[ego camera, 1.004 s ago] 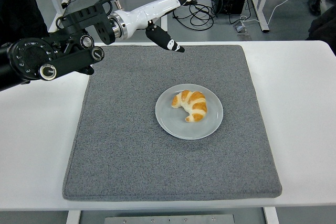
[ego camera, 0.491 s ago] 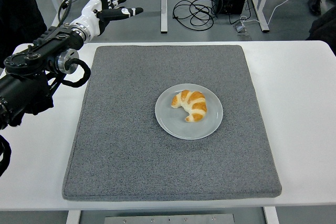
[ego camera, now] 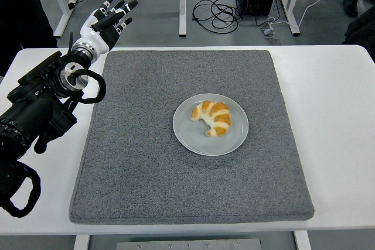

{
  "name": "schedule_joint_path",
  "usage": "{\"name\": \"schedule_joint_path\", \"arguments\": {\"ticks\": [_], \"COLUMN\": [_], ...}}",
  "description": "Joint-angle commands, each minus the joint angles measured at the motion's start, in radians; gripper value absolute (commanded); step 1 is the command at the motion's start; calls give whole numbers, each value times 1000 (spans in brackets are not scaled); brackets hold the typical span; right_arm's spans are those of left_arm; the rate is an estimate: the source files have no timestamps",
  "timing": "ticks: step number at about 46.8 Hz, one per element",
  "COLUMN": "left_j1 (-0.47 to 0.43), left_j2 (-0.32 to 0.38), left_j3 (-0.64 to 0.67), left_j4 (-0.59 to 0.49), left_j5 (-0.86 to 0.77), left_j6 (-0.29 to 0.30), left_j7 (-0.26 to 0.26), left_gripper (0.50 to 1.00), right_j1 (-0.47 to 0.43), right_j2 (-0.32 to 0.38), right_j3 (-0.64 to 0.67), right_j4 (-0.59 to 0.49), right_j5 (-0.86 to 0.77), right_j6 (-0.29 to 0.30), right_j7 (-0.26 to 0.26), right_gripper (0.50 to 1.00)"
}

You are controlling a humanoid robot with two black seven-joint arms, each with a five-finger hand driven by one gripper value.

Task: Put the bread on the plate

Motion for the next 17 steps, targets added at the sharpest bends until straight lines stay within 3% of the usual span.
{"name": "schedule_joint_path", "arguments": {"ticks": [1, 17], "left_j1": [11, 30], "left_j2": [-9, -10], "left_j3": [-8, -9], "left_j4": [0, 0], "left_j5": [-7, -9], "left_j6": [-2, -4], "left_j7": [1, 13], "left_gripper": [974, 974], "right_j1": [2, 6], "right_j2": [0, 0], "right_j3": [4, -4], "right_j4": [0, 10], "right_j5": [0, 0], "right_j6": [1, 2], "right_j7": [0, 0], "right_gripper": [1000, 1000]}}
